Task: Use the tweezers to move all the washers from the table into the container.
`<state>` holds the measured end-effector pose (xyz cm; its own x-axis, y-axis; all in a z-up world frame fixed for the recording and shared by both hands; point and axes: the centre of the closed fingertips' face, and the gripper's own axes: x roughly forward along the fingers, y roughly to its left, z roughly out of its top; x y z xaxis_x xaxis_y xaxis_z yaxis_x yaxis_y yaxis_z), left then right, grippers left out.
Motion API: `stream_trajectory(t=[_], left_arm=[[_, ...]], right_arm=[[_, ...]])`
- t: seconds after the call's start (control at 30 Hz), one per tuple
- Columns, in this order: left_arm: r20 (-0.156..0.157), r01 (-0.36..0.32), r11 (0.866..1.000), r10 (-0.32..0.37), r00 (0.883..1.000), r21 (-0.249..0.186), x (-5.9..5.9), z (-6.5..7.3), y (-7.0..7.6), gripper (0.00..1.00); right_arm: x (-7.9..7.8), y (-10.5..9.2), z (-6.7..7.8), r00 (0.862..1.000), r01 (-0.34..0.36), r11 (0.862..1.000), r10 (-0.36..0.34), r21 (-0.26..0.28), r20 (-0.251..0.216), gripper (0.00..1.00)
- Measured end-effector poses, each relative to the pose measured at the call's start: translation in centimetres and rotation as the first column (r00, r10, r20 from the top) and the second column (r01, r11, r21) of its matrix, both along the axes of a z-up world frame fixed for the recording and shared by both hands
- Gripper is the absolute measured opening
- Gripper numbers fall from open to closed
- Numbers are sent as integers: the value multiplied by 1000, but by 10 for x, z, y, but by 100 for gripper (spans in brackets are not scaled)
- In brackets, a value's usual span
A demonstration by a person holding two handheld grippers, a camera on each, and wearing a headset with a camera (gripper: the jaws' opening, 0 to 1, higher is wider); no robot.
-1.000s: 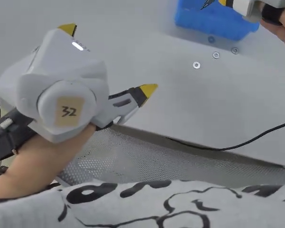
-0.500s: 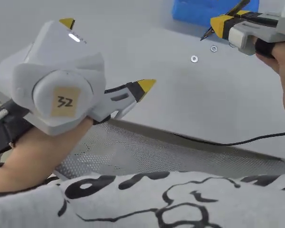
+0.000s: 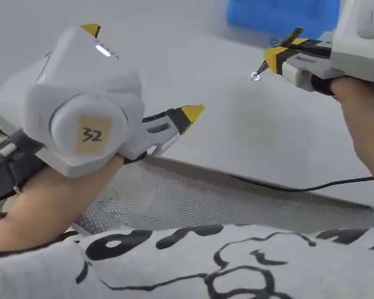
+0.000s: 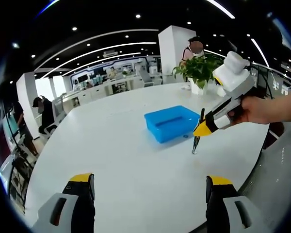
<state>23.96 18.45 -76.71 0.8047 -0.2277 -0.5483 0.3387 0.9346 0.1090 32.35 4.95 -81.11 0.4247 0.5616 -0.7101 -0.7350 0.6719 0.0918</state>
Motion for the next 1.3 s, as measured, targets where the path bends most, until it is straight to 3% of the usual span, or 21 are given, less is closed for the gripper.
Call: stream_trajectory(t=[0.27,0.63,0.83,1.07,1.2,1.3], left_arm=[[-11,-2,1000,2,1000,6,0,-3,1,97],[-16,-3,1000,3,1000,11,0,-6,2,97],[-21,-3,1000,3,1000,14,-1,-7,2,97],[-24,0,1000,1,1000,17,-1,-8,2,97],[-24,2,1000,-2,1000,20,-1,-8,2,97],[-22,2,1000,-2,1000,22,-1,-7,2,97]], right_arm=[[0,1,1,998,42,998,-39,57,-55,5],[0,4,0,1000,14,1000,-13,26,-14,5],[-1,5,-2,1000,10,1000,-9,27,-23,5],[0,7,-1,999,-22,1000,22,4,33,4],[-1,7,-1,999,-19,1000,19,-8,37,3],[-1,9,7,999,-12,1000,12,14,41,3]])
